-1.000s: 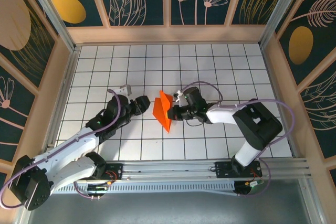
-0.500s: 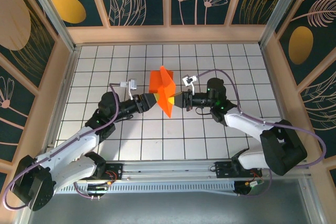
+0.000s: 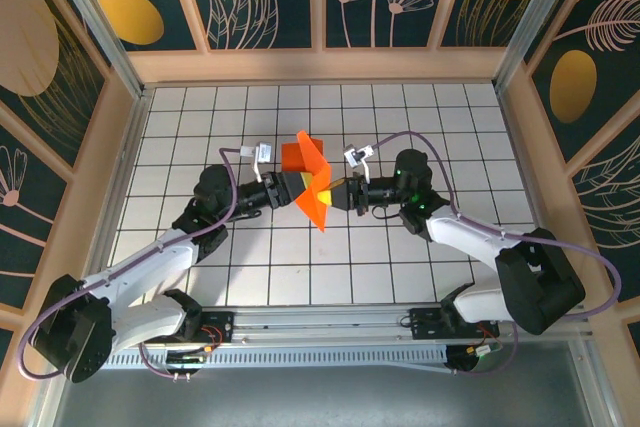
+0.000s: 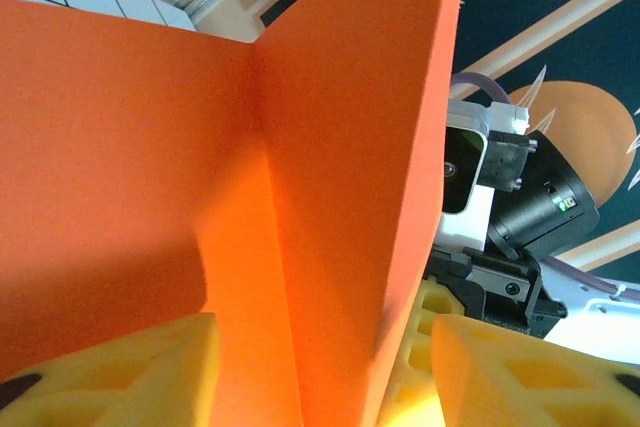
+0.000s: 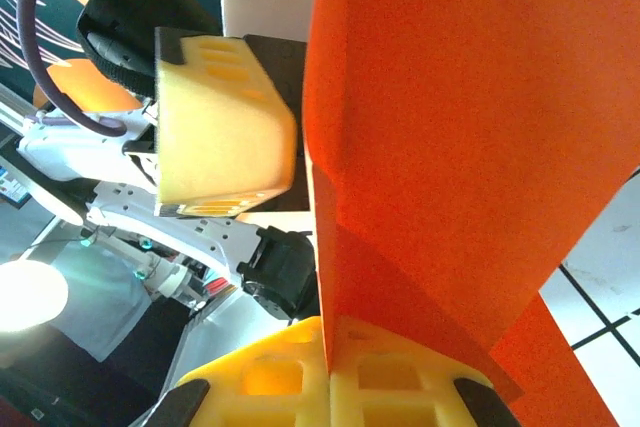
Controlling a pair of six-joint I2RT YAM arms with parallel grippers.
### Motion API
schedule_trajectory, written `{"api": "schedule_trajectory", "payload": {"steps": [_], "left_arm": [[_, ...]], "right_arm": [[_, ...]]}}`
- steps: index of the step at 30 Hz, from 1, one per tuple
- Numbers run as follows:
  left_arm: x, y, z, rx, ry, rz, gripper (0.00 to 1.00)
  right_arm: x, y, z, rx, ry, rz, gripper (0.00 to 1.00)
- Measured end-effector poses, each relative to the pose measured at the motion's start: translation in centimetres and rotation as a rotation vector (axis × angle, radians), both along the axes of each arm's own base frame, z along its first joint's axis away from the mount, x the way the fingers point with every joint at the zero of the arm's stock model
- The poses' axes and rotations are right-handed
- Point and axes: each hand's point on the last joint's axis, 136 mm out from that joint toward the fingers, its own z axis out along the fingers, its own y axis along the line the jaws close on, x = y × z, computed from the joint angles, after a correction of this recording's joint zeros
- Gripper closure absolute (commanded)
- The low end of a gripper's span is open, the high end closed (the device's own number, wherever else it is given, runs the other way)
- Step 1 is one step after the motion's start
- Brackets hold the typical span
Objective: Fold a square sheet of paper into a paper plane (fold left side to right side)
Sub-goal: Turn over the paper at the center of the table.
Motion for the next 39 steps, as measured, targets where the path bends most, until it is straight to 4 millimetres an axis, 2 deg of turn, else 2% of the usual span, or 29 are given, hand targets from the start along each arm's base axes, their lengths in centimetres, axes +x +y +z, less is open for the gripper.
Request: {"api": "schedule_trajectory", "payload": {"steps": [11, 23, 26, 28, 32, 39], "left_arm": [[0.1, 0.0, 0.6, -0.01, -0.032, 0.002, 0.74], [0.0, 0.3, 1.4, -0.022, -0.054, 0.018, 0.89], [0.1, 0.3, 1.5, -0.023, -0.056, 0.023, 0.9], [0.1, 0.3, 1.5, -0.023, -0.057, 0.025, 0.84], [0.2, 0.4, 1.5, -0.024, -0.057, 0.028, 0.79], [0.4, 0.2, 1.3, -0.026, -0.056, 0.027, 0.8]], "right_arm": [[-0.2, 0.1, 0.3, 0.007, 0.013, 0.011, 1.0], [-0.2, 0.1, 0.2, 0.006, 0.017, 0.006, 1.0], [-0.1, 0.1, 0.2, 0.006, 0.017, 0.003, 1.0], [-0.1, 0.1, 0.2, 0.004, 0.02, 0.003, 1.0], [-0.1, 0.1, 0.1, 0.002, 0.022, 0.002, 1.0], [-0.1, 0.3, -0.2, -0.002, 0.036, 0.008, 1.0]]}}
